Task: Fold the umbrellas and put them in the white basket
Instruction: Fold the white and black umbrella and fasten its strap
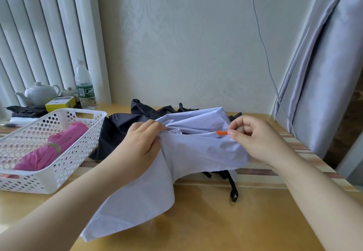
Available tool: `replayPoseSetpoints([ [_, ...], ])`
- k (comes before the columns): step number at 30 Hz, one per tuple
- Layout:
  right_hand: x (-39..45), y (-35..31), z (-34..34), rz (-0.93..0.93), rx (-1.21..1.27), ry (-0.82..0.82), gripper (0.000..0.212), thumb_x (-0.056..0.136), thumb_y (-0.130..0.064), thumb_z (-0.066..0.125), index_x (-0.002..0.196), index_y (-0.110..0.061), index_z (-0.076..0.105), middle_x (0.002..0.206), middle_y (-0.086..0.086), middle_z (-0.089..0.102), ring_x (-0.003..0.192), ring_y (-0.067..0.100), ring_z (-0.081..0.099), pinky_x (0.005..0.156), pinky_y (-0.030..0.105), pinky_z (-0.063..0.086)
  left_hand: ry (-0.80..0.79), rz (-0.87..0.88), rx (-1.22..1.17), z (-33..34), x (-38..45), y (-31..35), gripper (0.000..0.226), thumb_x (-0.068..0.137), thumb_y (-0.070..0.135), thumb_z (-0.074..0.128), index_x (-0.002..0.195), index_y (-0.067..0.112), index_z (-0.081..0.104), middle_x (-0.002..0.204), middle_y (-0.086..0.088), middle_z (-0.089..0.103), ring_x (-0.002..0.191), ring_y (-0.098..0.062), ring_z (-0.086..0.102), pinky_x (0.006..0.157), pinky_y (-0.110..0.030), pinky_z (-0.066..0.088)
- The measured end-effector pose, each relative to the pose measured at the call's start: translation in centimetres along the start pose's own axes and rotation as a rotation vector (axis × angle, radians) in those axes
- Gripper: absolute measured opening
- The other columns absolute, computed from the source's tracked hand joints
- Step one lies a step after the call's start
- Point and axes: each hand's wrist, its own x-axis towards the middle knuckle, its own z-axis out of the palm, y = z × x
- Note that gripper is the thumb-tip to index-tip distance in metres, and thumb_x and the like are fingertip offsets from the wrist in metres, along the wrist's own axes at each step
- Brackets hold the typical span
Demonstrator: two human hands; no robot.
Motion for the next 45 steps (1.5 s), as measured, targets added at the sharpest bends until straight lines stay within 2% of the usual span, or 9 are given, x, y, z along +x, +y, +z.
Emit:
replayPoseSetpoints([
  [9,-1.8,0.5,-0.2,-0.373,-0.11,0.361,0.025,0.094,-0.028,0.059,0.075,-0.012,0.055,0.058,0.001,0.049,0.05,0.006,0.04,0.049,0.013,0.03,-0.02,-0.026,-0.022,-0.2,-0.1,-0.4,0.054,0.085,0.042,0.018,0.118,0.019,0.054,0.107,0.021,0.043,0.102,-0.017,0.039,0.085,-0.016,0.02],
  [13,-0.2,1.9,-0.1,-0.243,-0.147,0.63,0.027,0.098,-0.026,0.051,0.083,-0.004,0.053,0.057,0.012,0.051,0.056,0.031,0.046,0.053,0.034,0.029,-0.058,0.03,-0.006,0.1,0.1,0.3,0.034,0.088,0.039,0.022,0.112,0.031,0.044,0.103,0.013,0.05,0.101,-0.022,0.043,0.086,-0.018,0.021],
  [16,0.2,3.1,1.0,-0.096,-0.386,0.48,0.015,0.095,-0.018,0.055,0.092,-0.004,0.06,0.072,0.012,0.06,0.067,0.035,0.056,0.057,0.034,0.041,-0.053,0.041,0.011,0.0,0.1,0.1,0.037,0.088,0.038,0.02,0.115,0.031,0.045,0.104,0.009,0.051,0.101,-0.025,0.045,0.086,-0.018,0.021],
  [19,-1.0,0.7,1.6,-0.438,-0.437,0.543,0.014,0.091,-0.015,0.056,0.096,-0.005,0.065,0.083,0.001,0.059,0.077,0.022,0.056,0.071,0.023,0.04,-0.024,0.022,-0.003,-0.1,0.2,-0.4,0.053,0.087,0.042,0.018,0.119,0.018,0.053,0.109,0.017,0.046,0.106,-0.023,0.044,0.087,-0.017,0.021],
  [22,-2.2,-3.1,3.4,-0.713,-0.321,0.275,0.018,0.091,-0.02,0.053,0.098,-0.009,0.065,0.09,-0.005,0.055,0.082,0.008,0.052,0.077,0.012,0.038,-0.017,0.01,-0.074,0.0,0.3,0.1,0.038,0.086,0.041,0.021,0.113,0.025,0.043,0.106,0.024,0.043,0.105,-0.018,0.042,0.084,-0.012,0.023],
  [28,-1.4,-4.8,6.8,-0.545,-0.268,-0.132,0.011,0.09,-0.009,0.062,0.098,-0.013,0.068,0.107,-0.004,0.055,0.101,0.013,0.054,0.087,0.023,0.043,-0.027,0.022,-0.261,0.1,0.2,1.1,0.023,0.085,0.043,0.03,0.105,0.048,0.019,0.109,0.026,0.043,0.105,-0.019,0.046,0.09,-0.033,0.039],
  [33,-1.8,-5.3,6.5,-0.439,-0.185,-0.078,0.017,0.089,-0.011,0.065,0.096,-0.022,0.053,0.087,-0.008,0.054,0.086,0.007,0.047,0.075,0.019,0.04,-0.025,-0.006,-0.312,-0.1,0.1,0.8,0.032,0.086,0.027,0.039,0.104,0.046,0.02,0.116,0.002,0.054,0.114,-0.022,0.049,0.098,-0.042,0.041],
  [42,-1.4,-5.2,6.6,-0.359,-0.308,-0.15,0.007,0.088,-0.021,0.065,0.095,-0.02,0.064,0.087,-0.01,0.046,0.089,0.011,0.041,0.08,0.026,0.036,-0.032,0.033,-0.219,-0.1,0.1,1.5,0.035,0.086,0.023,0.039,0.107,0.041,0.018,0.11,0.035,0.031,0.108,-0.01,0.037,0.089,-0.019,0.031],
  [45,-1.7,-5.4,6.5,-0.343,-0.369,-0.296,0.022,0.091,-0.026,0.063,0.072,-0.017,0.055,0.081,-0.005,0.045,0.083,0.012,0.043,0.075,0.028,0.039,-0.046,0.034,-0.201,-0.1,0.1,1.5,0.031,0.085,0.025,0.036,0.111,0.034,0.023,0.109,0.035,0.03,0.105,-0.009,0.036,0.086,-0.007,0.028],
])
